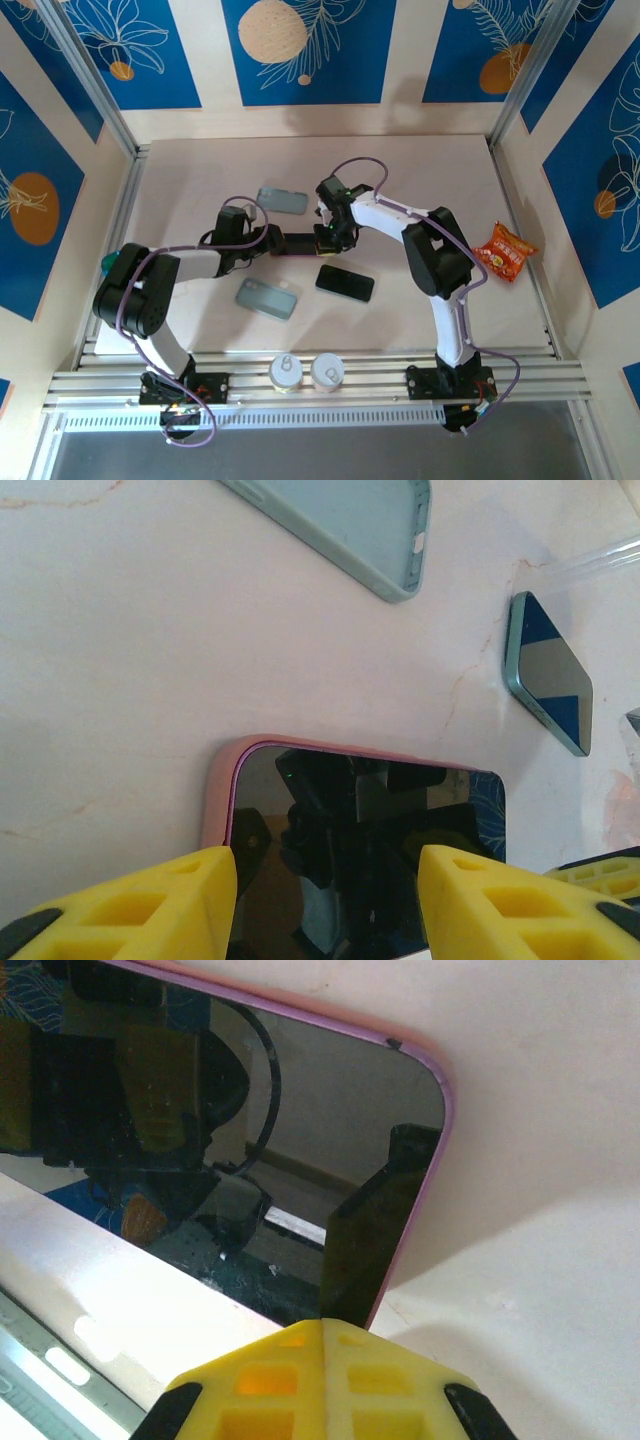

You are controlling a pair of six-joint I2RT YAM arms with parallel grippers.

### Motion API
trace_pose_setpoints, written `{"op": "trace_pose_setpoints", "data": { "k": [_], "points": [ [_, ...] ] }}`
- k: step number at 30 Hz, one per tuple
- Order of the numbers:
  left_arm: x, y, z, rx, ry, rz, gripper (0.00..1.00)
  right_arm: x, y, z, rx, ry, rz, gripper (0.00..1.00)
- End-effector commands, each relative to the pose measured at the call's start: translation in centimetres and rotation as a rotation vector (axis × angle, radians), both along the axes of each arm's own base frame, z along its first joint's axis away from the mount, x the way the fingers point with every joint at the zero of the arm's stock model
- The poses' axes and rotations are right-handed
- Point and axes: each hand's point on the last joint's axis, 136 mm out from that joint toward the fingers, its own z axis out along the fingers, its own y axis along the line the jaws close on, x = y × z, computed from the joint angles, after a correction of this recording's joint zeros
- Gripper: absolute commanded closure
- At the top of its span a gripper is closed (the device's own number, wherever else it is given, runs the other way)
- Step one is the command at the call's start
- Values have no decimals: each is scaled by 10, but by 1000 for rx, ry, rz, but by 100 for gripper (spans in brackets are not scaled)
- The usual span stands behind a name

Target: Put the phone into the phone case

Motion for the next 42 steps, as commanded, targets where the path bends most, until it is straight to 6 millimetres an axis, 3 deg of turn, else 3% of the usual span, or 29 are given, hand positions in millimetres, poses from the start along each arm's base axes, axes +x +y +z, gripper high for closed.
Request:
{"op": "trace_pose_setpoints", "data": {
  "k": [1,14,28,42],
  "points": [
    [3,-7,12,-7,-29,-27,49,-1,-3,-19,-40,27,5,100],
    [0,-10,-3,-20,4,-37,49,-28,-6,-60,-224,65,95,100],
    [-3,-8,-15,-10,30,-31,49,-67,-1,-97,-239,184,128,100],
    [-4,-6,-13,1,29,-32,49,-85,3,-122,-257,247,150,100]
  ]
}}
